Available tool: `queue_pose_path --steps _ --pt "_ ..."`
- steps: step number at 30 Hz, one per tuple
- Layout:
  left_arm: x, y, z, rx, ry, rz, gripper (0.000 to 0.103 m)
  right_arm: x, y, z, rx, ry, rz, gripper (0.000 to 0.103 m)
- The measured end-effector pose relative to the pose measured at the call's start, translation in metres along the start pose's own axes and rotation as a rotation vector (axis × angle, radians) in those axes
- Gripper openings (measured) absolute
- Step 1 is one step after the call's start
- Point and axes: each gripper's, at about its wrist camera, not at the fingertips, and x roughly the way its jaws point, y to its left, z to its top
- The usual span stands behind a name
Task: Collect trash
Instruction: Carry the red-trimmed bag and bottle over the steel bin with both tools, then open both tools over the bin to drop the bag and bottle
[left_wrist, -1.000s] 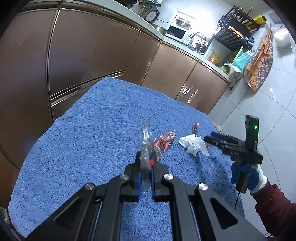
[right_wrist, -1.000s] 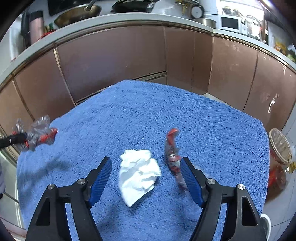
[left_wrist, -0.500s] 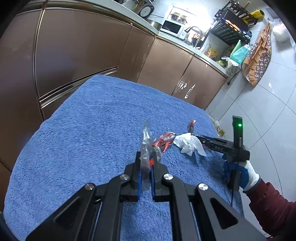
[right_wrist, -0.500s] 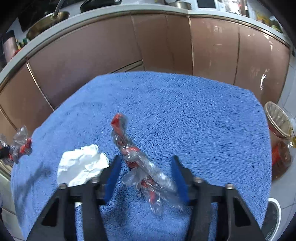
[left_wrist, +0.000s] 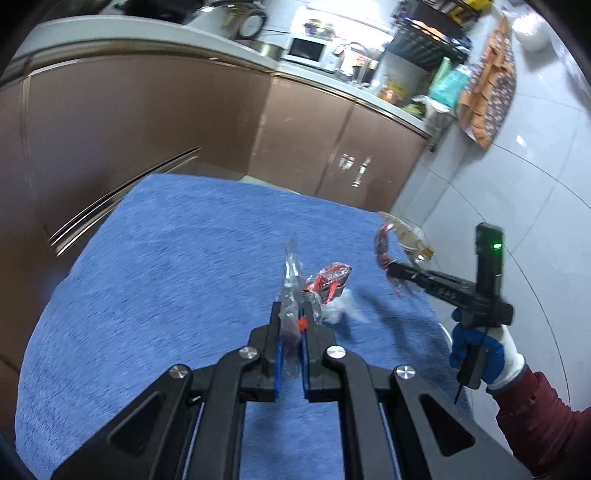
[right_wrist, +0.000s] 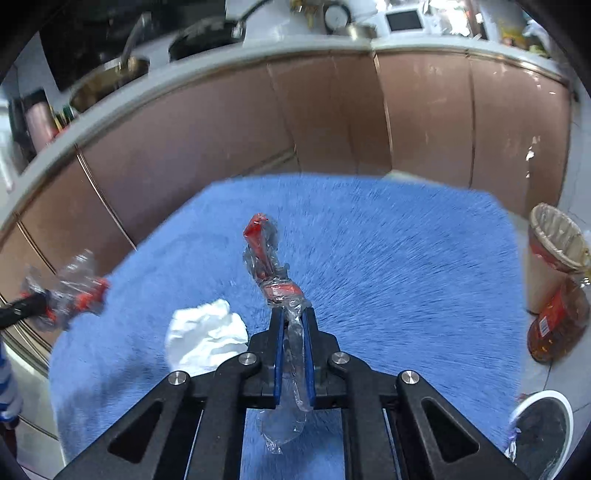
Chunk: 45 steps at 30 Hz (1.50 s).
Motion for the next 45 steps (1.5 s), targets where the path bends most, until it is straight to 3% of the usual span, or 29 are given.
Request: queue_pose_path --steps 5,8,13,20,25,30,33,35,36,38,45 --pt "0.021 -0.061 0.015 0.101 0.021 -0.095 0.007 -0.083 -0.024 -0.008 0.056 -0.125 -0.083 0.009" --pt "0.042 -0.105 0.022 0.161 0.048 -0.157 0.007 -0.14 -0.051 -0.026 0.095 -0.184 -0.203 0.009" --pt "0.089 -0.188 0.028 0.253 0.109 -0.261 0.007 -0.196 -0.101 -0.068 0.197 -0.207 -0.403 0.009" --pt "0.18 -0.306 0.008 0.362 0.253 -0.339 0.007 -0.201 -0.171 -0.138 0.43 -0.155 -0.554 0.01" --pt "0.239 -0.366 -0.013 0.404 0.341 -0.352 0.007 -0.188 -0.206 -0.162 0.49 -0.102 -0.61 0.011" --pt "0.291 -0.393 -0.033 0.407 0.413 -0.354 0.009 -0.174 -0.228 -0.17 0.513 -0.061 -0.641 0.013" --pt "0.316 -0.398 -0.038 0.386 0.464 -0.376 0.01 -0.166 -0.236 -0.173 0.526 -0.042 -0.661 0.02" --pt "0.328 -0.398 -0.043 0.367 0.49 -0.386 0.021 -0.164 -0.241 -0.18 0.53 -0.033 -0.674 0.03" --pt "0.332 -0.397 -0.046 0.359 0.496 -0.388 0.026 -0.163 -0.241 -0.181 0.532 -0.03 -0.683 0.038" --pt "0.334 -0.392 -0.047 0.34 0.498 -0.39 0.04 -0.162 -0.241 -0.184 0.537 -0.027 -0.693 0.042" --pt "0.313 -0.377 -0.035 0.317 0.465 -0.408 0.04 -0.161 -0.237 -0.181 0.546 -0.05 -0.7 0.044"
